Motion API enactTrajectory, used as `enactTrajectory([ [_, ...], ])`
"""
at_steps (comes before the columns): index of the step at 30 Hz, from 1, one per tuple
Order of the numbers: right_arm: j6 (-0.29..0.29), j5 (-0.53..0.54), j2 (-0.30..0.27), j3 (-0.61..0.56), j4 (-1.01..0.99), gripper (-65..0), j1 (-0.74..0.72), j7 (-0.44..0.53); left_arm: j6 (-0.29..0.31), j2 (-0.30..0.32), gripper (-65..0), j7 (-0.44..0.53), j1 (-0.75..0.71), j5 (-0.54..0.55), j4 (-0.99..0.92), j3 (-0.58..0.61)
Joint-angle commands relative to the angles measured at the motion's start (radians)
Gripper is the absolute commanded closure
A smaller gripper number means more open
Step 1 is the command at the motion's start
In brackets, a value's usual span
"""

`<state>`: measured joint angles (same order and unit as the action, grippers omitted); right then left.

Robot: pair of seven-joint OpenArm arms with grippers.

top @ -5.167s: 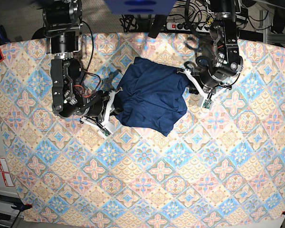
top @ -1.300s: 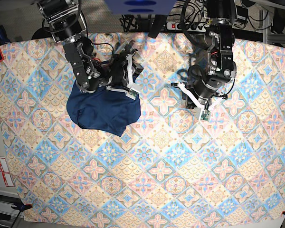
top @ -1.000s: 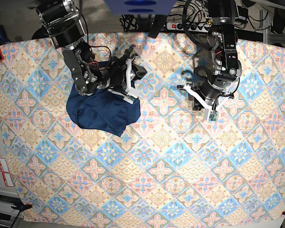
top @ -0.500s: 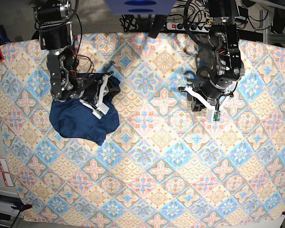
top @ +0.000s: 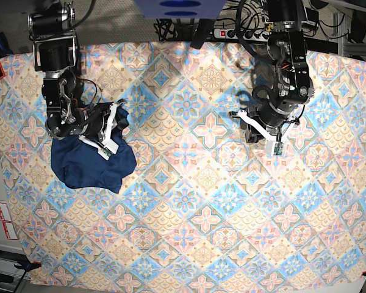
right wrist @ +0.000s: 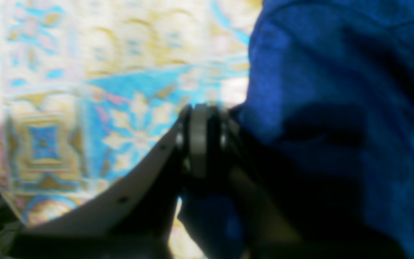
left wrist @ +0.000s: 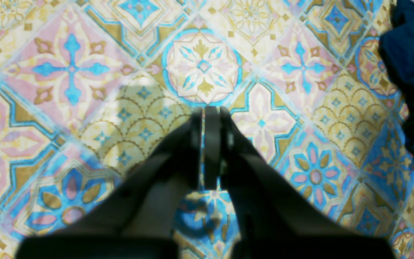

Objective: Fold the T-shirt properly

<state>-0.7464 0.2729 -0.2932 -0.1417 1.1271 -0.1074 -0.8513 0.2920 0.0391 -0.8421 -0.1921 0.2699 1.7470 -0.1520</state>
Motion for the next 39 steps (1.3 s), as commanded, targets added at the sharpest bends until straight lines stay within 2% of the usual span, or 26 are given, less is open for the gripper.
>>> enactTrajectory([
  [1,0.048,-0.093,-0.030,0.007,-0.005,-5.2,-0.004,-0.067,0.003,0.003,0.0,0.020,0.010,0.013,0.020,0.002],
  [10,0.048,-0.088,-0.030,0.007,0.032,-5.2,-0.004,-0.078,0.003,0.003,0.0,0.020,0.009,0.013,0.020,0.002],
  [15,0.048,-0.087,-0.031,0.011,0.195,-5.2,0.036,-0.095,0.003,0.005,0.0,0.020,-0.013,0.013,0.057,0.001],
  [22,0.048,-0.079,-0.016,0.153,0.446,-5.2,0.183,-0.155,0.003,0.005,0.0,0.020,-0.068,0.013,0.121,0.004],
  [25,0.048,-0.013,0.002,0.216,0.531,-5.2,0.220,-0.184,0.003,0.005,0.0,0.020,-0.091,0.013,0.123,0.001],
  [31,0.048,0.145,-0.001,0.343,0.594,-5.2,0.321,-0.204,0.003,0.028,0.0,0.020,-0.148,0.015,0.156,0.001],
  [33,0.048,0.171,-0.001,0.334,0.591,-5.2,0.324,-0.204,0.003,0.028,0.0,0.020,-0.157,0.015,0.173,0.001],
  [39,0.048,0.162,0.001,0.279,0.598,-5.2,0.323,-0.231,0.003,0.028,0.0,0.020,-0.163,0.015,0.187,0.001],
])
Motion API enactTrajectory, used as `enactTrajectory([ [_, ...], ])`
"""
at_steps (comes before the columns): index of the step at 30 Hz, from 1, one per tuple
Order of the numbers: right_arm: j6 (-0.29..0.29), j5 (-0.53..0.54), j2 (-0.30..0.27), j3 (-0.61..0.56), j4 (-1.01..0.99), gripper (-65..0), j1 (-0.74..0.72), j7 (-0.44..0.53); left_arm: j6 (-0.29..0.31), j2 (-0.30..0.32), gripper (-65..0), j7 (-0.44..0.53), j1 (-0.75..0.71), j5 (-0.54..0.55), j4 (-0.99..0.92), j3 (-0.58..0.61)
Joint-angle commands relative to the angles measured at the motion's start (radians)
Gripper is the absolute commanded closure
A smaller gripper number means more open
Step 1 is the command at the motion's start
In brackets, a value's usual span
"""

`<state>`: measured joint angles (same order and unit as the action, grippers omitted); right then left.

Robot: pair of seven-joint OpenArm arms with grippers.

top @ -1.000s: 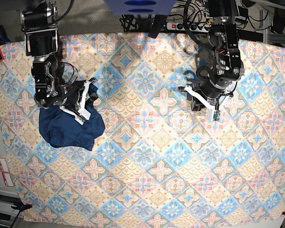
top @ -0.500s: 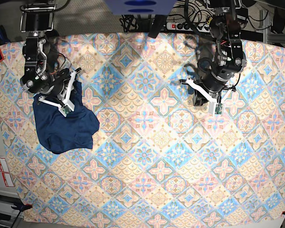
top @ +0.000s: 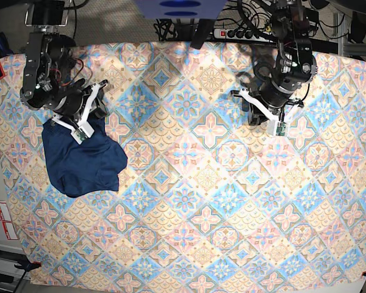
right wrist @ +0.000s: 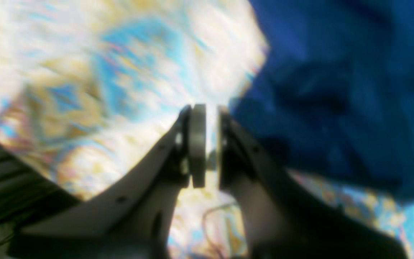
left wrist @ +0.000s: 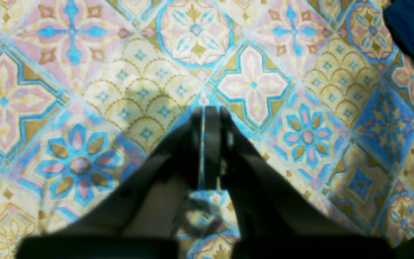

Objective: Fold the T-shirt properly

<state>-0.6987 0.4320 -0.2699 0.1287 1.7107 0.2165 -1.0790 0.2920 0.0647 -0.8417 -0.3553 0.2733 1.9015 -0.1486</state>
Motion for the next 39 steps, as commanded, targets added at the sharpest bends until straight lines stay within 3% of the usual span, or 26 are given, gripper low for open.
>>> enactTrajectory([
  [1,0.001,0.005,-0.022,0.009,0.016,-5.2,0.002,-0.003,0.003,0.002,0.0,0.020,-0.004,0.011,0.043,-0.003],
  [7,0.001,0.008,-0.021,0.018,0.058,-4.6,0.042,0.000,0.003,0.002,0.0,0.020,-0.087,0.011,0.105,-0.003],
  [11,0.001,0.008,0.002,0.118,0.137,-0.7,0.134,0.000,0.003,0.004,0.0,0.023,-0.143,0.011,0.125,-0.004],
  [18,0.001,0.012,0.017,0.320,0.160,-0.3,0.297,0.001,0.003,-0.001,0.0,0.025,-0.264,0.011,0.168,-0.059],
  [24,0.001,0.167,0.017,0.460,0.160,-0.3,0.443,0.001,0.003,0.001,0.0,0.026,-0.367,0.011,0.169,-0.111],
  [29,0.001,0.175,0.039,0.518,0.147,-0.2,0.555,0.001,0.003,0.002,0.0,0.026,-0.466,0.011,0.169,-0.116],
  [34,0.001,0.057,0.097,0.527,0.065,-0.2,0.605,0.015,0.005,0.002,0.0,0.026,-0.563,0.011,0.161,-0.116],
  [39,0.001,-0.123,0.157,0.501,-0.127,-0.2,0.599,0.128,0.005,0.034,0.0,0.034,-0.584,0.008,0.072,-0.108],
])
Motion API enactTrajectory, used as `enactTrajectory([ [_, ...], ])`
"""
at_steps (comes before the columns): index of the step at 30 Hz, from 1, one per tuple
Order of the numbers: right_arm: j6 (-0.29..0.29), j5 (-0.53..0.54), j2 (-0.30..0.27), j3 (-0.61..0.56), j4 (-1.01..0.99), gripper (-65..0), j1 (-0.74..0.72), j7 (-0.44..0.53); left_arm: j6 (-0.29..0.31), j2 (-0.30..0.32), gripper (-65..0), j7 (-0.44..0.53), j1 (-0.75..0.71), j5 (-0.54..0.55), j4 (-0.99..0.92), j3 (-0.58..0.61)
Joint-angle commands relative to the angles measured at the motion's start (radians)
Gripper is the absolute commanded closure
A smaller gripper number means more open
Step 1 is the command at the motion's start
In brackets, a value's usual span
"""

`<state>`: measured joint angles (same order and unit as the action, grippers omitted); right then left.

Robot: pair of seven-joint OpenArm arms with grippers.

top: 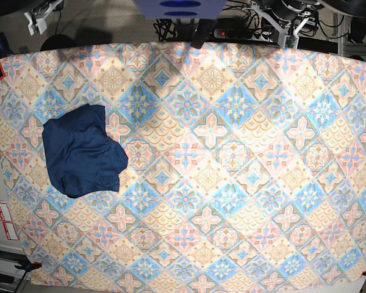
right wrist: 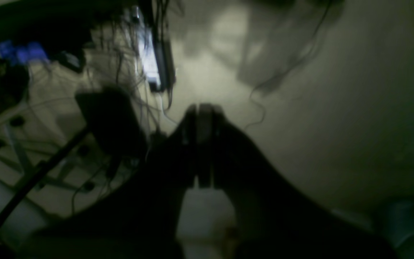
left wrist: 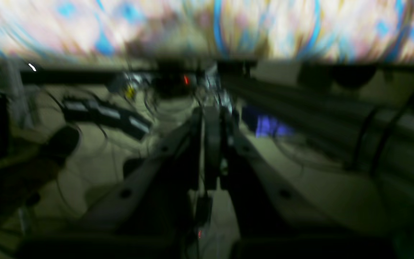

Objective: Fold the T-shirt properly

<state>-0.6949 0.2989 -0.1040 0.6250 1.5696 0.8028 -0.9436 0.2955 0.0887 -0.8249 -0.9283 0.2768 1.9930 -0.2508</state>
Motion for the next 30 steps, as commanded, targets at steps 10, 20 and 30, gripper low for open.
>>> enactTrajectory([
  [10,-0.003,-0.036,-0.046,-0.241,-0.499,-0.2,-0.113,0.228,-0.003,0.082,0.0,0.293,0.084,-0.006,-0.498,0.156],
  [20,-0.003,-0.200,-0.047,-0.331,-0.923,-0.2,-0.293,0.525,-0.005,0.101,0.0,0.565,0.294,-0.067,-1.023,0.319],
  [30,-0.003,-0.254,-0.047,-0.339,-1.328,-0.5,-0.488,0.835,-0.005,0.099,0.0,0.812,0.599,-0.119,-1.560,0.528],
])
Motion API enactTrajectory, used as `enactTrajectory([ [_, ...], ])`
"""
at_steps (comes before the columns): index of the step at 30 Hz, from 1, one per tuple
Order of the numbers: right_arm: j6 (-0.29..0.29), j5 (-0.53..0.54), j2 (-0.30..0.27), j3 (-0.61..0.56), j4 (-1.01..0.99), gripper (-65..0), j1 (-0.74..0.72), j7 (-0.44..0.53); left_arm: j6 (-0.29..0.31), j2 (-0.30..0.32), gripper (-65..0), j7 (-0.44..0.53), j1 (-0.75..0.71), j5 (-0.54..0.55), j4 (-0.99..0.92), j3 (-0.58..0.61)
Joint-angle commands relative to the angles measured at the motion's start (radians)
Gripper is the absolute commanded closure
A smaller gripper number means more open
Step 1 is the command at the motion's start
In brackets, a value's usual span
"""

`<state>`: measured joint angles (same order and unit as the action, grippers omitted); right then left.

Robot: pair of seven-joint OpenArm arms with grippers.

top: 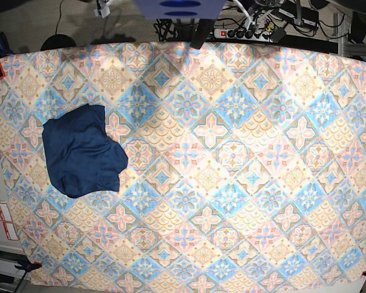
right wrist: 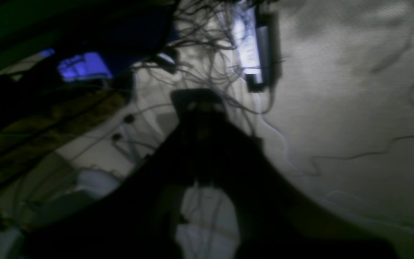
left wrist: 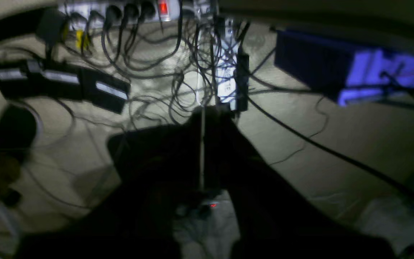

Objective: Fold the T-shirt properly

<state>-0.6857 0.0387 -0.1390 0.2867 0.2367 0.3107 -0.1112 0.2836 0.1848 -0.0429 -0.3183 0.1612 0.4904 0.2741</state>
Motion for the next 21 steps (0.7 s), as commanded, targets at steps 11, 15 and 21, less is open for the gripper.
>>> enactTrajectory([
  [11,0.203,0.005,0.055,-0.002,-0.063,-0.7,-0.018,0.112,0.007,0.005,0.0,0.114,0.075,-0.007,-0.192,0.198],
  [15,0.208,0.005,0.112,-0.002,-0.063,-0.7,-0.051,0.110,0.007,0.005,0.0,0.114,0.080,-0.007,-0.192,0.198],
  [21,0.208,0.003,0.155,-0.002,-0.059,-0.7,-0.060,0.112,0.007,-0.003,0.0,0.114,0.080,-0.001,-0.192,0.198],
])
